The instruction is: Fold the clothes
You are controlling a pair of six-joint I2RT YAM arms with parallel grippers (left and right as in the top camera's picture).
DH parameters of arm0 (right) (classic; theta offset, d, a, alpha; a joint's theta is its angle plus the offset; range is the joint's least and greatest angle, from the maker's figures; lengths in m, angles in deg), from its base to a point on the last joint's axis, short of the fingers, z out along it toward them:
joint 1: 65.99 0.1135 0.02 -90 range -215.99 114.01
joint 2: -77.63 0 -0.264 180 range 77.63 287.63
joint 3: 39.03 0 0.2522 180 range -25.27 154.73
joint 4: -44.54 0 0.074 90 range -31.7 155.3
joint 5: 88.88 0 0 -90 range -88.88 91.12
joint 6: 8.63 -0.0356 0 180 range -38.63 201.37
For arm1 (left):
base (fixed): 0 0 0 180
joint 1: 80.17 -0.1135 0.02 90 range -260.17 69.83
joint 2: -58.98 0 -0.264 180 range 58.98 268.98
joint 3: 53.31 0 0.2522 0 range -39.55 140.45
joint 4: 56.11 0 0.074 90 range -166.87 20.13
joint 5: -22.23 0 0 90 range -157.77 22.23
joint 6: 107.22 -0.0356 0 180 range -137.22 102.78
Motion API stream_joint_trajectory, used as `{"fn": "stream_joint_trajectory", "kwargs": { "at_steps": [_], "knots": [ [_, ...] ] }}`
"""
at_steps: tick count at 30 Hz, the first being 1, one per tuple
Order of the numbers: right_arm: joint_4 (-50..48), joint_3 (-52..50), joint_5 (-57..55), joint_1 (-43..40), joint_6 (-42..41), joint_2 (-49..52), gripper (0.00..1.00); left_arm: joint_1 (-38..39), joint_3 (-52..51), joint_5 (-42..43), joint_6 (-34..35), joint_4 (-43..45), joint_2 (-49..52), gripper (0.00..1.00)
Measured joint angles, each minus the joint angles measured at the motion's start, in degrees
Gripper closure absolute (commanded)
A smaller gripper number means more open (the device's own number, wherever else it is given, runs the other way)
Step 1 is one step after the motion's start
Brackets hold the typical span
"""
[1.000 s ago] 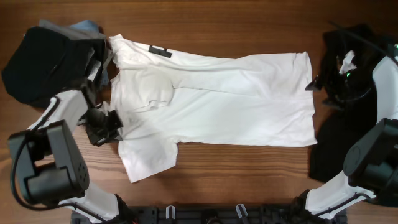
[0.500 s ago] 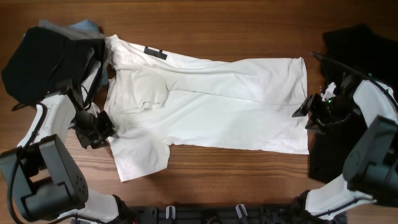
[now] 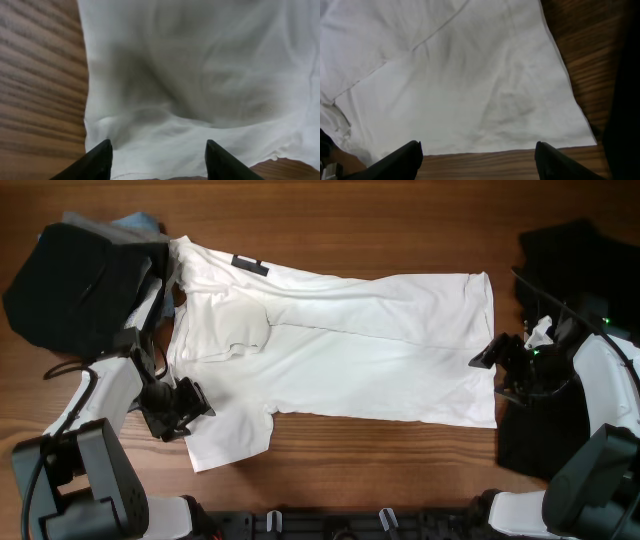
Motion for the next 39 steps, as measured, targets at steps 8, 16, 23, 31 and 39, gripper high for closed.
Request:
{"fn": "stream_joint_trajectory", "kwargs": {
  "at_steps": [8, 16, 23, 31, 39],
  "knots": [
    [-2.60, -0.02, 0.00, 0.00, -1.31, 0.00, 0.23, 4.59, -1.64, 0.13, 10.45, 5.55, 0.22, 0.50],
    [-2.78, -0.46, -0.44, 0.00, -1.97, 0.00, 0.15, 8.09, -0.42, 1.38, 15.04, 3.34, 3.61, 0.96],
    [-8.59, -12.63, -2.86, 0.00, -10.23, 0.00, 0.29, 3.85, 1.95, 0.98, 10.25, -3.82, 3.04, 0.92],
    [-15.10, -20.92, -2.27, -0.11, -17.35, -1.22, 0.96, 3.85, 2.43, 2.14, 8.98, -6.27, 2.45, 0.51],
    [-8.96, -15.21, -2.86, -0.11, -11.72, -0.55, 0.96, 2.45, 2.45, -1.75, 8.98, -6.99, 1.20, 0.45]
  ]
}}
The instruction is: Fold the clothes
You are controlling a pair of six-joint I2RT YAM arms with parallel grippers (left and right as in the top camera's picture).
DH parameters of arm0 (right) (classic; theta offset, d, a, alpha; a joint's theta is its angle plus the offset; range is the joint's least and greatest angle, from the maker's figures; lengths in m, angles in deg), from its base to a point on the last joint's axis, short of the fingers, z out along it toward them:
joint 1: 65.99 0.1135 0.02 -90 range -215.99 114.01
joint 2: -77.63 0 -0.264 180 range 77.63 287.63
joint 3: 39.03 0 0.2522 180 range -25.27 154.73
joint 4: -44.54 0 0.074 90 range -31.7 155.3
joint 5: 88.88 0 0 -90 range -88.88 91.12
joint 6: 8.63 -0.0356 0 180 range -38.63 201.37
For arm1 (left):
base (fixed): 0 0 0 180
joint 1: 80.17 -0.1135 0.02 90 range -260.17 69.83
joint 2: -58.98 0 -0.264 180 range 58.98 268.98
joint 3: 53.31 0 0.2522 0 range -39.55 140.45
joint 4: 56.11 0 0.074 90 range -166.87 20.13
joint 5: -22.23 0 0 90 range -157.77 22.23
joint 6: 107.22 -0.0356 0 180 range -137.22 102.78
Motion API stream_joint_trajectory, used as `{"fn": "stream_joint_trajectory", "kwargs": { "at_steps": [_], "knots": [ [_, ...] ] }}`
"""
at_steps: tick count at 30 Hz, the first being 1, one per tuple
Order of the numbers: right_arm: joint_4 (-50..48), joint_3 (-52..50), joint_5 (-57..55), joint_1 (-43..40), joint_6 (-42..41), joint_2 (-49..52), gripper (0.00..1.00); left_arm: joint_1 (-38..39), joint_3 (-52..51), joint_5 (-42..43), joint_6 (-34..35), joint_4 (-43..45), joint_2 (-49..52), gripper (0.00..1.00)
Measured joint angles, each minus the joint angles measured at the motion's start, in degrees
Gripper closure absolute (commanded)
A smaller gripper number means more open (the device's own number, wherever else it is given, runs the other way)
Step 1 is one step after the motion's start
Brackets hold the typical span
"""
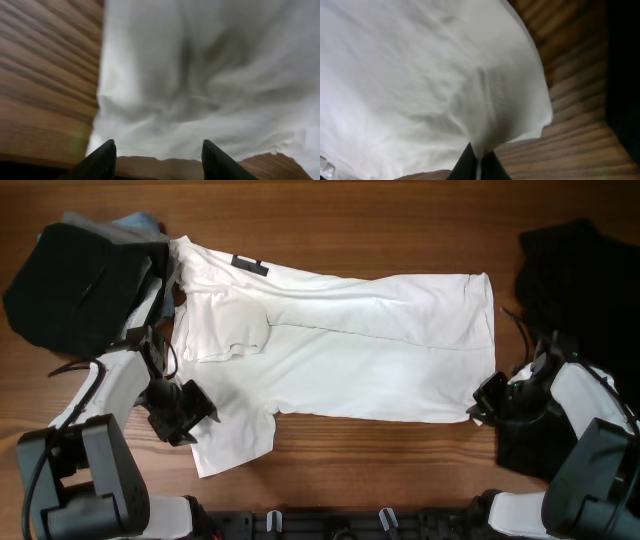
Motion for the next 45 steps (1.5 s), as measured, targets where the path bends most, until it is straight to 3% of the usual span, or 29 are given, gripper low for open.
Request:
{"fn": "stream_joint_trajectory", "kwargs": {
  "at_steps": [6, 11, 13, 14, 18, 19, 21, 26, 29, 30, 33, 39, 45],
  "knots": [
    [-0.44, 0.39, 0.00, 0.00, 1.07, 0.00, 0.96, -6.51, 0.02, -7.10, 0.00, 2.54, 0.02, 0.39],
    [-1.75, 0.39, 0.02, 0.00, 1.07, 0.00, 0.96, -5.46, 0.02, -7.76, -1.95, 4.59, 2.25, 0.35],
    [-2.12, 0.39, 0.02, 0.00, 1.07, 0.00, 0.96, -4.85, 0.02, -7.58, -3.39, 4.87, 2.51, 0.54],
    [-2.29, 0.39, 0.02, 0.00, 1.07, 0.00, 0.96, -4.76, 0.02, -7.56, -3.85, 4.90, 2.56, 0.57],
    [-2.82, 0.39, 0.02, 0.02, 1.07, 0.00, 0.96, -4.76, -0.04, -7.32, -6.97, 7.30, 2.60, 0.96],
    [-3.08, 0.39, 0.02, 0.04, 1.07, 0.00, 0.96, -4.76, -0.04, -7.34, -7.82, 7.78, 2.64, 0.96],
    [-3.61, 0.39, 0.02, 0.07, 1.07, 0.00, 0.96, -4.76, -0.04, -7.39, -8.26, 8.57, 2.67, 0.35],
    [-3.91, 0.39, 0.02, 0.07, 1.09, 0.00, 0.96, -4.72, 0.09, -7.58, -8.85, 10.21, 2.64, 0.37],
    [-3.98, 0.39, 0.02, 0.07, 1.07, 0.00, 0.96, -3.98, 0.07, -8.02, -9.18, 10.10, 2.64, 0.62],
    [-4.17, 0.39, 0.02, 0.07, 1.07, 0.00, 0.96, -3.37, 0.07, -8.68, -10.29, 10.16, 2.64, 0.80],
    [-5.33, 0.39, 0.09, 0.07, 1.09, 0.00, 0.96, 0.20, 0.00, -9.09, -11.63, 10.60, 2.64, 0.96],
    [-5.33, 0.39, 0.26, 0.07, 2.56, 0.00, 0.96, 6.78, -0.04, -9.51, -12.87, 7.85, 2.67, 0.96],
    [-2.51, 0.72, 0.26, 0.04, 4.11, -0.09, 0.96, 3.80, 4.98, -10.34, -11.67, -1.92, 2.75, 0.96]
  ]
}}
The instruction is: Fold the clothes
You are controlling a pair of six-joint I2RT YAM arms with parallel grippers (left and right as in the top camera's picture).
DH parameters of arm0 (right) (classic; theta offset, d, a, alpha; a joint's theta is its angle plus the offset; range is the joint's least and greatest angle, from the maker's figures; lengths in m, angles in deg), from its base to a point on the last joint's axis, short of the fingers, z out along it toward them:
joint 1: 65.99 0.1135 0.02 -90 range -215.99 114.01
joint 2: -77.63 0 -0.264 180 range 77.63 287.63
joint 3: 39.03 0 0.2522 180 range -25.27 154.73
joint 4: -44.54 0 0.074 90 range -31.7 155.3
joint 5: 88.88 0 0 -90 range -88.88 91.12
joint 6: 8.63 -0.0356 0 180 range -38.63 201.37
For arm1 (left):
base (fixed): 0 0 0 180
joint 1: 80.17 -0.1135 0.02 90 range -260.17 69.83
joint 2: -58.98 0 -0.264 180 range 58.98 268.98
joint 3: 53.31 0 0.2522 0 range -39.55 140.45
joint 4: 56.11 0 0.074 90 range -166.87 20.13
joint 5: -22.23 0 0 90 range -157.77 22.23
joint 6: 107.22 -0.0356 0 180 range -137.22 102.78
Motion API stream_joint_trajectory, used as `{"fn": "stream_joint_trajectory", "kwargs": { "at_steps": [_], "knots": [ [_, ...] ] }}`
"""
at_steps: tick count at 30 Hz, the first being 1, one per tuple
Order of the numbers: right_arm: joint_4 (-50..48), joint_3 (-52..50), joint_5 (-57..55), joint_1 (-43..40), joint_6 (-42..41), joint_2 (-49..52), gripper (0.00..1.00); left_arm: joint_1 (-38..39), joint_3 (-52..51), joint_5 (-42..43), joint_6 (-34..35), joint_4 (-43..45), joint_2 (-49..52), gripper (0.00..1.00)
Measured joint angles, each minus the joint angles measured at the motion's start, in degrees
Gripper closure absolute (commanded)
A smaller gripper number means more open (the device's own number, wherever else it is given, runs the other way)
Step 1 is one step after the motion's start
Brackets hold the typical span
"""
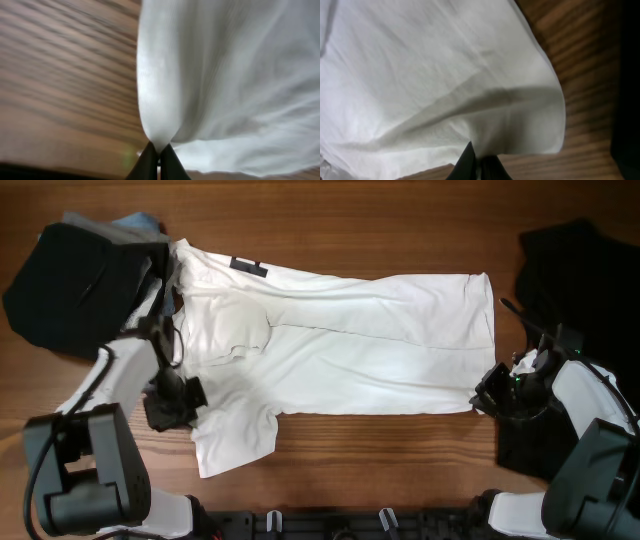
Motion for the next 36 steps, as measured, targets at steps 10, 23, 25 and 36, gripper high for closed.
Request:
{"fn": "stream_joint_trajectory", "kwargs": {
  "at_steps": [10, 23, 25, 36],
  "knots": [
    [12.00, 7.41, 0.96, 0.00, 1.51, -8.90, 0.96, -2.69, 15.39, 0.02, 1.64, -6.67, -7.34, 0.96],
    [6.64, 7.54, 5.84, 0.02, -2.47, -9.51, 0.96, -2.29, 10.40, 6.05, 2.49, 0.46, -8.17, 0.39],
    [6.69, 7.56, 5.84, 0.02, -2.49, -9.51, 0.96, -2.16, 4.46, 6.05, 2.49, 7.82, -8.00, 0.39],
    [6.36, 7.56, 5.84, 0.02, -2.27, -9.51, 0.96, -1.18, -3.80, 6.08, 2.62, 20.28, -4.81, 0.96]
  ]
}}
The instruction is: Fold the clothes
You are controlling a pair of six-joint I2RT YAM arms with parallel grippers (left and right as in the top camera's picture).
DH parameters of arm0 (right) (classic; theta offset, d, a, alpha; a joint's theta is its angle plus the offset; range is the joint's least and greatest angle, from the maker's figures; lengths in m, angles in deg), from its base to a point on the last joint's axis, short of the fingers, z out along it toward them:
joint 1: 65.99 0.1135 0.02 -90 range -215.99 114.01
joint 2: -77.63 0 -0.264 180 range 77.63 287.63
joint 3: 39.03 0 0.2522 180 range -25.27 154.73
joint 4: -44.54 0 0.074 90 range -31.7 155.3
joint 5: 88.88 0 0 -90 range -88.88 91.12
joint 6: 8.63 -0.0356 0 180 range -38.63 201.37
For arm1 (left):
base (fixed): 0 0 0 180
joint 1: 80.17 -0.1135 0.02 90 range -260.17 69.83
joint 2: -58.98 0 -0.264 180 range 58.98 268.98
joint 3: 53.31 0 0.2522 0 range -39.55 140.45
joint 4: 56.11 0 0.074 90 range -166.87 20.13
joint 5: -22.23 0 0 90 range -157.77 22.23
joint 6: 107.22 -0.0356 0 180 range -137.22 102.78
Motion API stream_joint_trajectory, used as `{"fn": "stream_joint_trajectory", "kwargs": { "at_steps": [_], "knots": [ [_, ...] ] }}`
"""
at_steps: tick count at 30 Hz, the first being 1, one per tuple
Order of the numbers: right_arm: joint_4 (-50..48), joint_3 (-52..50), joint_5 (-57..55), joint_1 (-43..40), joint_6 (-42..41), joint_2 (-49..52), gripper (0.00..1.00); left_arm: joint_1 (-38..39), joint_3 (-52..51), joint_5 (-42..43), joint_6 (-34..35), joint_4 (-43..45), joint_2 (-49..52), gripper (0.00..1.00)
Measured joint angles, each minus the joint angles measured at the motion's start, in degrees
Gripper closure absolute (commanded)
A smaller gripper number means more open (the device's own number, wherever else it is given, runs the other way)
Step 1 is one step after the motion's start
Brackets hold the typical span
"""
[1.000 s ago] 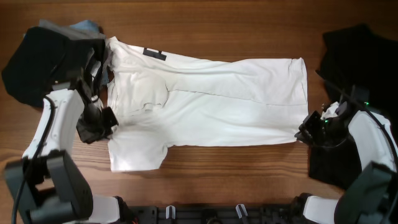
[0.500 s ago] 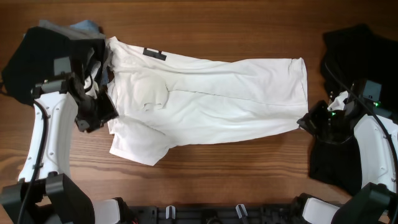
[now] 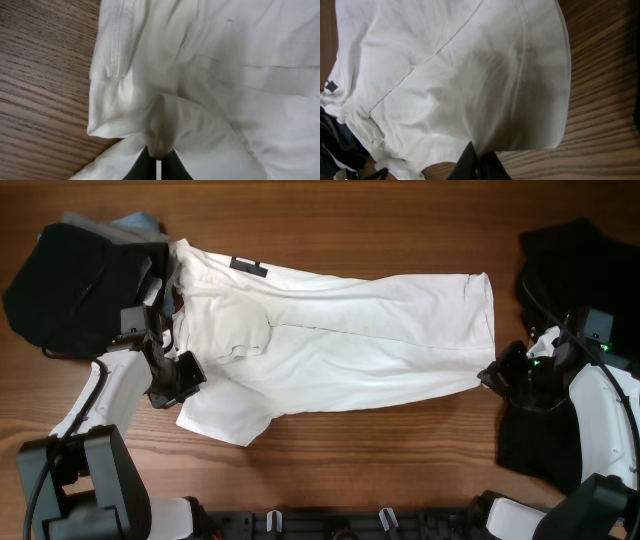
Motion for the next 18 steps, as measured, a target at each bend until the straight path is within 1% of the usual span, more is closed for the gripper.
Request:
{"fn": "stream_joint_trajectory", "kwargs": {
  "at_steps": [2, 5, 6, 7, 8, 10, 11, 13, 16, 17, 18],
  "knots": [
    [0.00, 0.00, 0.00, 0.00, 0.31, 0.00, 0.96, 0.04, 0.04, 0.02, 0.04, -0.37, 0.00, 0.96],
    [0.02, 0.00, -0.17, 0.00, 0.72, 0.00, 0.96, 0.04, 1.84, -0.02, 0.07, -6.23, 0.00, 0.96],
    [0.04, 0.00, -0.48, 0.00, 0.74, 0.00, 0.96, 0.04, 3.43, -0.02, 0.07, -8.11, -0.02, 0.80],
    [0.02, 0.00, -0.52, 0.00, 0.74, 0.00, 0.96, 0.04, 5.27, -0.04, 0.07, -9.46, -0.07, 0.42],
    [0.20, 0.00, -0.52, 0.00, 0.74, 0.00, 0.96, 0.04, 6.40, -0.02, -0.11, -10.25, -0.11, 0.34],
    [0.26, 0.00, -0.52, 0.00, 0.74, -0.02, 0.96, 0.04, 8.83, -0.31, -0.09, -10.60, -0.59, 0.25],
    [0.26, 0.00, -0.52, 0.00, 0.74, 0.00, 0.96, 0.04, 8.92, -1.09, 0.15, -10.56, -0.72, 0.24],
    [0.24, 0.00, -0.55, 0.00, 0.74, 0.00, 0.96, 0.04, 8.61, -3.37, 0.09, -8.94, -0.59, 0.25],
    [0.26, 0.00, -0.61, 0.00, 0.74, 0.00, 0.96, 0.04, 7.19, -4.52, 0.04, -3.56, 1.55, 0.43],
    [0.28, 0.00, -0.68, 0.00, 0.74, 0.00, 0.96, 0.04, 6.82, -4.61, -0.13, -2.75, 2.78, 0.52],
    [0.26, 0.00, -0.72, 0.00, 0.74, 0.00, 0.96, 0.04, 6.40, -4.59, -0.74, -1.95, 4.55, 0.70]
  ]
}}
